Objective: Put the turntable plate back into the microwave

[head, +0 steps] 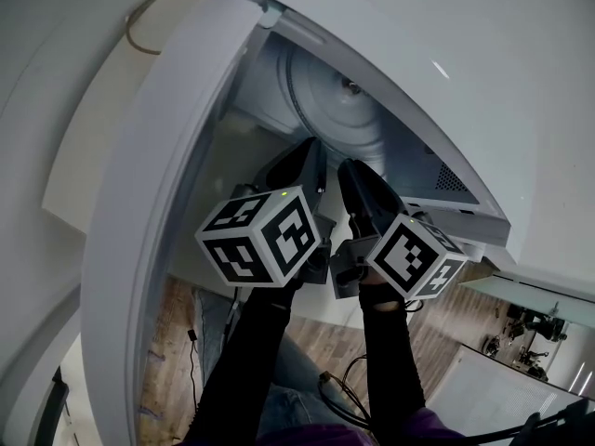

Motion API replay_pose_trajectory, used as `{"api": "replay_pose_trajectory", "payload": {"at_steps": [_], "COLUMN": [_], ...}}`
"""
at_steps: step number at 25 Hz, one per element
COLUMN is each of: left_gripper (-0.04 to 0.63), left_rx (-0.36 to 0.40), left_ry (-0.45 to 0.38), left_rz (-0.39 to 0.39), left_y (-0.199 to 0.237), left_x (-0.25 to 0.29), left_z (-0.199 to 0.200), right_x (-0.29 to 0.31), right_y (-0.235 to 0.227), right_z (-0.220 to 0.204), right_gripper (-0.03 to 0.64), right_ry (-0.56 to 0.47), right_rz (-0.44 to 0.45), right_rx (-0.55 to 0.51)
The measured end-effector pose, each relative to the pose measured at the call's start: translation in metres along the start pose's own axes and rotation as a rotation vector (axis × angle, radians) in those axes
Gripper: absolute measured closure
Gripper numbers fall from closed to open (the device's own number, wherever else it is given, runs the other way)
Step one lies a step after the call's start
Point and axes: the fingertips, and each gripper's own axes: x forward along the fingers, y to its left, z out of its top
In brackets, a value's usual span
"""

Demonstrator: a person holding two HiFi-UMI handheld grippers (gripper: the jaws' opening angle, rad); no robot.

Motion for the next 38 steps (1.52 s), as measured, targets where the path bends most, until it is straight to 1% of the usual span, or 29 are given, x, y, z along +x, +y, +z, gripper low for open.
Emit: {"api": "replay_pose_trajectory", "payload": {"at_steps": [2, 4, 6, 13, 19, 21, 23, 26, 29, 33, 38], "left_gripper": [0.589, 0.589, 0.589, 0.589, 0.589, 0.589, 0.589, 0.588, 0.589, 0.589, 0.588], "left_rx": [0.01, 0.009, 0.025, 0.138, 0.254, 0.296, 0.354, 0.46, 0.565, 0.685, 0.783], "left_ry": [0.003, 0.008, 0.016, 0.059, 0.047, 0.029, 0.003, -0.037, -0.09, -0.179, -0.253], "left_rz": [0.029, 0.037, 0.045, 0.058, 0.054, 0.048, 0.037, 0.019, -0.005, -0.054, -0.094], "left_y": [0.005, 0.007, 0.007, -0.006, -0.035, -0.05, -0.068, -0.102, -0.137, -0.183, -0.235], "left_x": [-0.002, -0.004, -0.007, -0.023, -0.048, -0.06, -0.074, -0.098, -0.119, -0.136, -0.15], "left_z": [-0.001, -0.002, -0.004, -0.017, -0.018, -0.013, -0.006, 0.003, 0.017, 0.045, 0.07], "right_x": [0.0, -0.001, -0.003, -0.02, -0.049, -0.063, -0.08, -0.113, -0.144, -0.176, -0.21], "right_y": [0.001, 0.002, 0.003, 0.018, 0.045, 0.057, 0.067, 0.085, 0.107, 0.131, 0.147], "right_z": [-0.001, -0.001, 0.0, 0.004, 0.008, 0.014, 0.025, 0.049, 0.073, 0.106, 0.141], "right_gripper": [0.531, 0.531, 0.531, 0.535, 0.554, 0.557, 0.559, 0.564, 0.572, 0.582, 0.593], "right_ry": [0.001, -0.003, -0.009, -0.042, -0.063, -0.081, -0.114, -0.186, -0.261, -0.379, -0.491], "right_rz": [0.001, 0.003, 0.005, 0.043, 0.09, 0.104, 0.095, 0.075, 0.089, 0.105, 0.113], "right_rx": [0.001, 0.0, 0.0, -0.035, -0.075, -0.103, -0.158, -0.255, -0.324, -0.363, -0.378]}}
